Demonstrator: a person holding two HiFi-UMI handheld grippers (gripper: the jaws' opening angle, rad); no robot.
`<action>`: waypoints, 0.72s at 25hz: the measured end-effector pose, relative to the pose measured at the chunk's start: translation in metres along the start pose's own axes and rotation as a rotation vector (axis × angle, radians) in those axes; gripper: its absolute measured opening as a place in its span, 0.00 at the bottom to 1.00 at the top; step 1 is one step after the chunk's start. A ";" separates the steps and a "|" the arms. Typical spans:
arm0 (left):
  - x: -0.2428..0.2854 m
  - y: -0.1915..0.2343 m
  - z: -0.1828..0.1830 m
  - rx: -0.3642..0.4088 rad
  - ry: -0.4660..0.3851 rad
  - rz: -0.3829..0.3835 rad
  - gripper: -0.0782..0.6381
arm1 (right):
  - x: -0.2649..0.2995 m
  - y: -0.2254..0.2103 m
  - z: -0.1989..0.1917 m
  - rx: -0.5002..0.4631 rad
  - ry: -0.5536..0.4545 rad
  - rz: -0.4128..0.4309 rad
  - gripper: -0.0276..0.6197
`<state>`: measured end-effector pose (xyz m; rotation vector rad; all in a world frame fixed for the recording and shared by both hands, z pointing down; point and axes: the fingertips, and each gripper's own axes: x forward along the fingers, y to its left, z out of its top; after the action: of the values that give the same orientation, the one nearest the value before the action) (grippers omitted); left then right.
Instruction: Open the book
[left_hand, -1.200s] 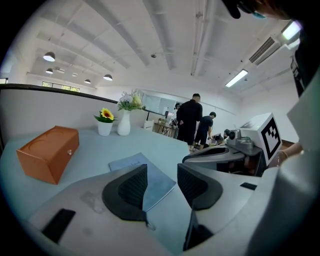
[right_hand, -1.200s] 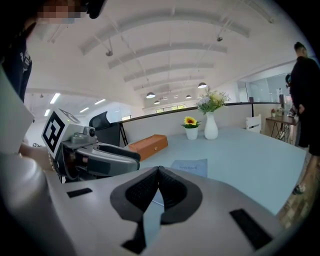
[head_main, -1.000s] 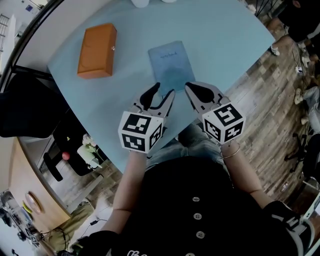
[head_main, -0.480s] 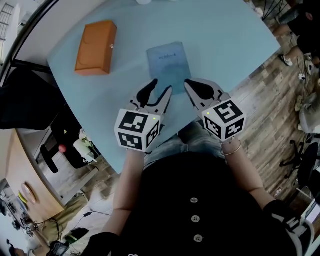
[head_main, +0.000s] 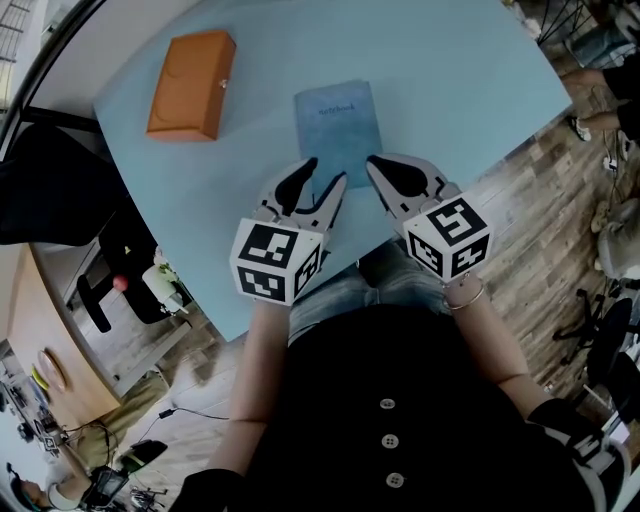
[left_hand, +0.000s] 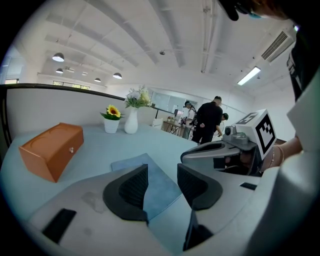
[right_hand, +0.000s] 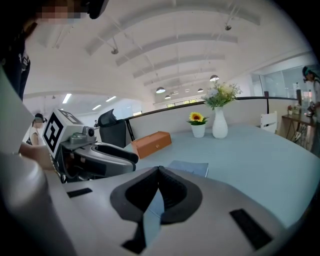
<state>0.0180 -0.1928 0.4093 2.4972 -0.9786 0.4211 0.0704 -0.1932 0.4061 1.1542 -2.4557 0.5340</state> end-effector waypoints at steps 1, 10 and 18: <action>0.000 0.000 -0.001 -0.004 0.001 0.004 0.36 | 0.000 0.000 -0.001 0.000 0.004 0.008 0.04; 0.002 0.001 -0.013 -0.026 0.030 0.034 0.36 | 0.008 0.000 -0.005 0.007 0.023 0.057 0.04; 0.011 -0.006 -0.022 0.017 0.063 0.029 0.36 | 0.004 -0.008 -0.016 0.022 0.034 0.058 0.04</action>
<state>0.0273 -0.1846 0.4311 2.4722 -0.9911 0.5153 0.0769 -0.1922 0.4230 1.0764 -2.4667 0.5943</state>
